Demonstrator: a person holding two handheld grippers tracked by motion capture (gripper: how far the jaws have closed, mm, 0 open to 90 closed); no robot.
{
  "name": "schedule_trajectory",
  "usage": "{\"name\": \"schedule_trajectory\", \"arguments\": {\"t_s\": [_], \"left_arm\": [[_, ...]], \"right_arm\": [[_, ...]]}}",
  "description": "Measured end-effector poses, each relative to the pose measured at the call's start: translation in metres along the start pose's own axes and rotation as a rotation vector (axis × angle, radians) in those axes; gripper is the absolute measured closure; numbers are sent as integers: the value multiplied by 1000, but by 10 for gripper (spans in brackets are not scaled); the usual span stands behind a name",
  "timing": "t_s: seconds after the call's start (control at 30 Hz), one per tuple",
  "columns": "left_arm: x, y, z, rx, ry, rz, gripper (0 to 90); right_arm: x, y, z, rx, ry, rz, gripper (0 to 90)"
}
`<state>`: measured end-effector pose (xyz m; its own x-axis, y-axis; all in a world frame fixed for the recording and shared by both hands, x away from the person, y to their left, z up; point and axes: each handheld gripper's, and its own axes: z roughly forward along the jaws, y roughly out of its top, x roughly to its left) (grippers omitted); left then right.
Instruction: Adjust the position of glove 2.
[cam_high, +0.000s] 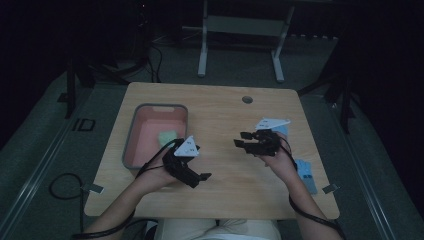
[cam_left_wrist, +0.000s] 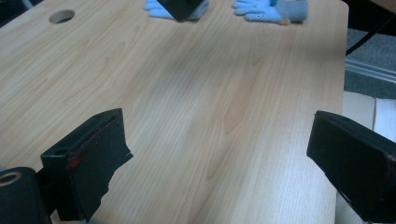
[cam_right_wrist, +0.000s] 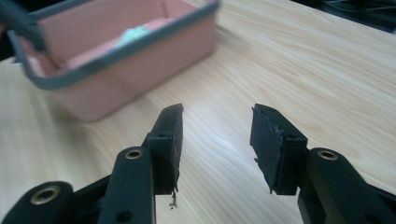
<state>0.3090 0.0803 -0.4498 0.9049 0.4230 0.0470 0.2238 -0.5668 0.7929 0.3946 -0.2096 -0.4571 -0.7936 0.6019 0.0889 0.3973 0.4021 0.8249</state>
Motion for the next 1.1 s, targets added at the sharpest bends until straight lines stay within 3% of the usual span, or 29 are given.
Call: {"name": "schedule_trajectory", "arguments": {"t_s": [0.27,0.43,0.53,0.57,0.6,0.7,0.8,0.9,1.1], "left_arm": [[-27,-6,24,-26,-39,21,49],[-41,-13,39,-32,-74,51,50],[-49,-19,48,-26,-82,55,50],[-49,-19,48,-26,-82,55,50],[-51,-24,52,-24,-83,71,50],[-52,-32,59,-12,-116,40,50],[-54,-39,63,-13,-112,39,50],[-57,-46,68,-15,-111,44,53],[-57,-55,77,41,-112,52,53]], "right_arm": [[-43,-22,-36,-42,-129,60,619],[-72,-37,-52,-54,-282,57,646],[-93,-46,-56,-38,-331,90,660],[-93,-46,-56,-38,-331,90,660],[-107,-53,-54,-11,-349,115,660],[-122,-60,-47,31,-353,136,659],[-138,-66,-34,93,-354,158,638],[-148,-71,-24,123,-369,149,621],[-158,-78,-7,189,-385,177,632]]}}
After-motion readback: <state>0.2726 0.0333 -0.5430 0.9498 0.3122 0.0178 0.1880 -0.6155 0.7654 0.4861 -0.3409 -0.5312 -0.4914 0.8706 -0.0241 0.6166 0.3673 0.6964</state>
